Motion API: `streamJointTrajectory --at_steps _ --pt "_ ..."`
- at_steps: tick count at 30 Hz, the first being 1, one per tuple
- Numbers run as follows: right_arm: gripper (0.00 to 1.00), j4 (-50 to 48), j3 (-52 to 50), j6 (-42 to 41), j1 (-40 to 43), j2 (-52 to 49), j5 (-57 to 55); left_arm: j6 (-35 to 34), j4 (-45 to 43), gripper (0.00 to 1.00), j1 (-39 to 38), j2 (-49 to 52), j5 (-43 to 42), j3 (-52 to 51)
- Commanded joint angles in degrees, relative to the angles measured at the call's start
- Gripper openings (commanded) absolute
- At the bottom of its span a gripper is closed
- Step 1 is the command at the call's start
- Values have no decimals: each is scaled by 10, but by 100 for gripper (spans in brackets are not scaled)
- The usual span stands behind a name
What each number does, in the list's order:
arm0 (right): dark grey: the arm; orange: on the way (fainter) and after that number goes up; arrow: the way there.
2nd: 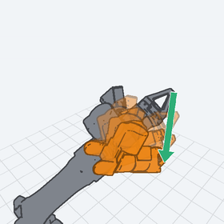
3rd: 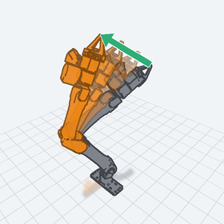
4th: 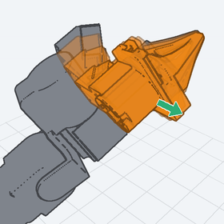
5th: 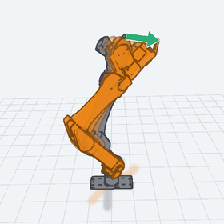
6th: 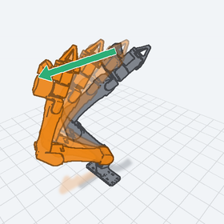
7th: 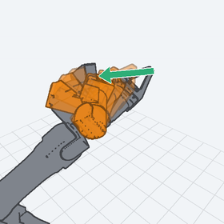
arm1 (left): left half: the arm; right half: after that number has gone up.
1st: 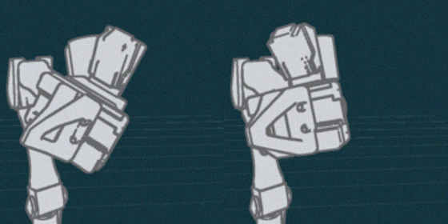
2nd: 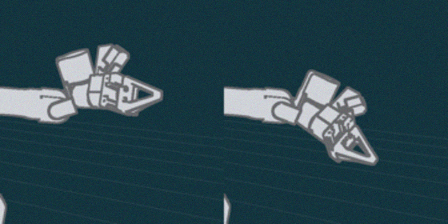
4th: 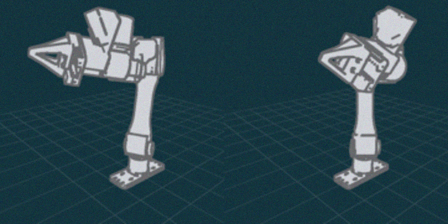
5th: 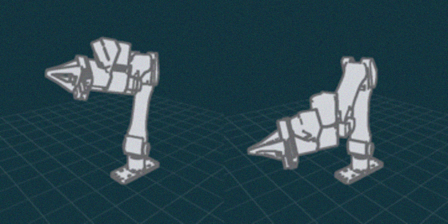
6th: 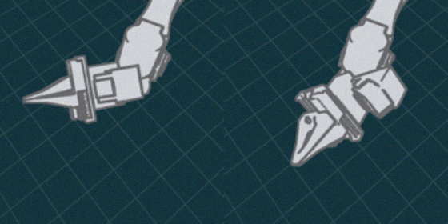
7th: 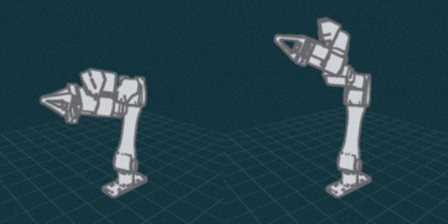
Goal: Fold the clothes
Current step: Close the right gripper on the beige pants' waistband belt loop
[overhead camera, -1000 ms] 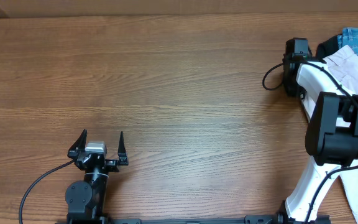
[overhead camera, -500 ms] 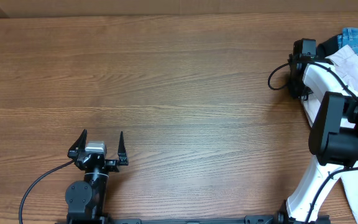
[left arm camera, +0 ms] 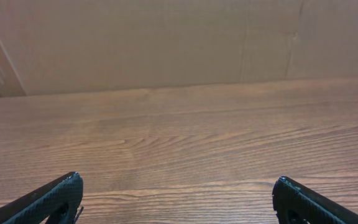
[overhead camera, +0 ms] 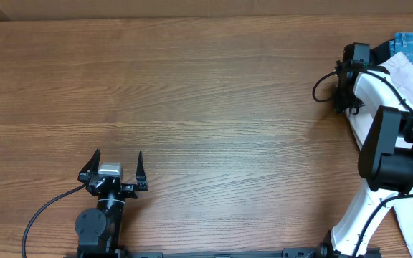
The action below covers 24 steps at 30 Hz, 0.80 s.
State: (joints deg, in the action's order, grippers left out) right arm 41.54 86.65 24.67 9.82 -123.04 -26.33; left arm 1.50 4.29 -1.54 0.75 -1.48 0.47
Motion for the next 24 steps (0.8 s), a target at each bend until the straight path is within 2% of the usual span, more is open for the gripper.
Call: streamJointTrajectory --at_steps 1,16,24 --pt "86 0 -9 9 -4 -21 66 7 0 100 -3 -4 1 -2" --pt "95 -9 2 -12 -4 -18 57 7 0 100 -3 -4 2 -2" --pt "98 33 49 -24 -11 -16 72 7 0 100 -3 -4 1 -2"
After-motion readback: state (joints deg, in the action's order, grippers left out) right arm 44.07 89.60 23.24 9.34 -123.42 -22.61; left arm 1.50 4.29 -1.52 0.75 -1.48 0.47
